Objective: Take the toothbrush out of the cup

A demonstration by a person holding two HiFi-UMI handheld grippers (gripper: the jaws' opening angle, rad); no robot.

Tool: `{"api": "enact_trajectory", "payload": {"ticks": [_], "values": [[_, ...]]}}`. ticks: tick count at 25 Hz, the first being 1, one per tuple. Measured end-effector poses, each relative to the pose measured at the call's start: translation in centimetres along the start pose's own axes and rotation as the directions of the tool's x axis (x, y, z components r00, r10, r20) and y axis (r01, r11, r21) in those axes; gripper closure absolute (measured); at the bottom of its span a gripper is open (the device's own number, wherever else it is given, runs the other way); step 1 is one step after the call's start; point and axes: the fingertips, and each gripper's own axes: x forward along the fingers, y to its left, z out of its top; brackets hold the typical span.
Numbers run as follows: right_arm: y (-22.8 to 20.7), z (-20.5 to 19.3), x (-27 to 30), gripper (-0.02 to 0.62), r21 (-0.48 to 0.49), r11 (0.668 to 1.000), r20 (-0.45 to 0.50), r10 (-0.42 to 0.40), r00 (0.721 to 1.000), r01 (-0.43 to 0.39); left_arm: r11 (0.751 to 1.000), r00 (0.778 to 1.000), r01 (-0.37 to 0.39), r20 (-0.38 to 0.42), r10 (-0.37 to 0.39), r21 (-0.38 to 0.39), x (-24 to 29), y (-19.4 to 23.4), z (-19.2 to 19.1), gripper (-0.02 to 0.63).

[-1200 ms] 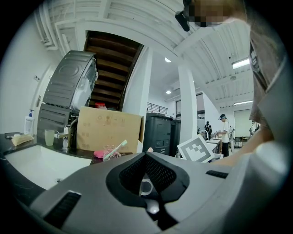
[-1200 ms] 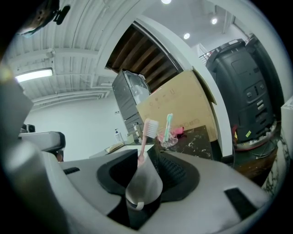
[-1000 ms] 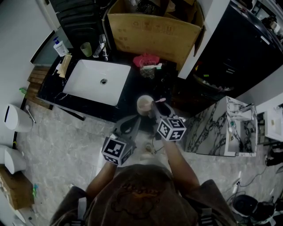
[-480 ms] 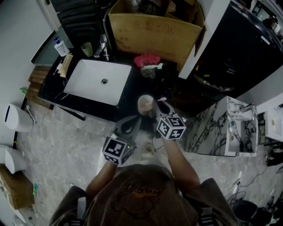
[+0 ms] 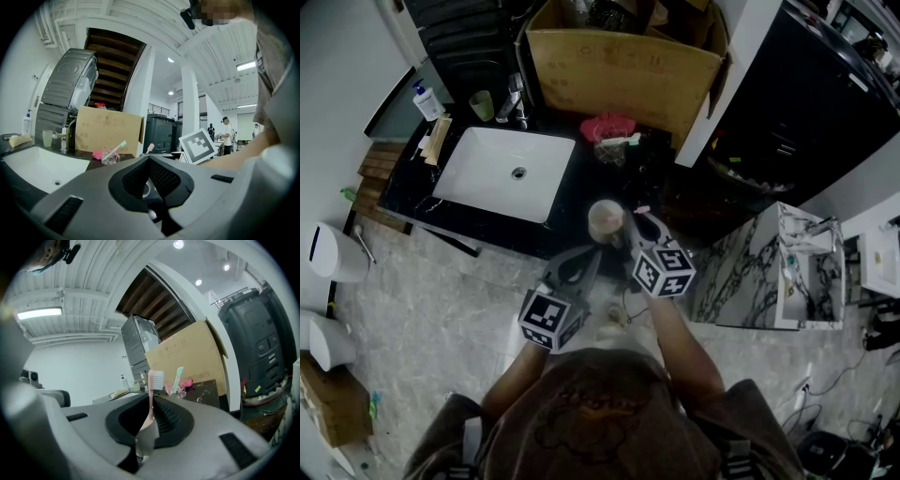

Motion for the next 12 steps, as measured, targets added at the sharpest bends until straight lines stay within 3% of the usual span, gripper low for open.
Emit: {"api": "enact_trajectory", "payload": {"ticks": [12], "values": [[1.9, 3.1, -0.7, 0.572, -0.079, 0.996, 0.035, 0.037, 0.999, -0.035, 1.0, 1.0, 0.016, 0.005, -0.016, -0.009, -0.3, -0.3, -0.3, 0.603]]}}
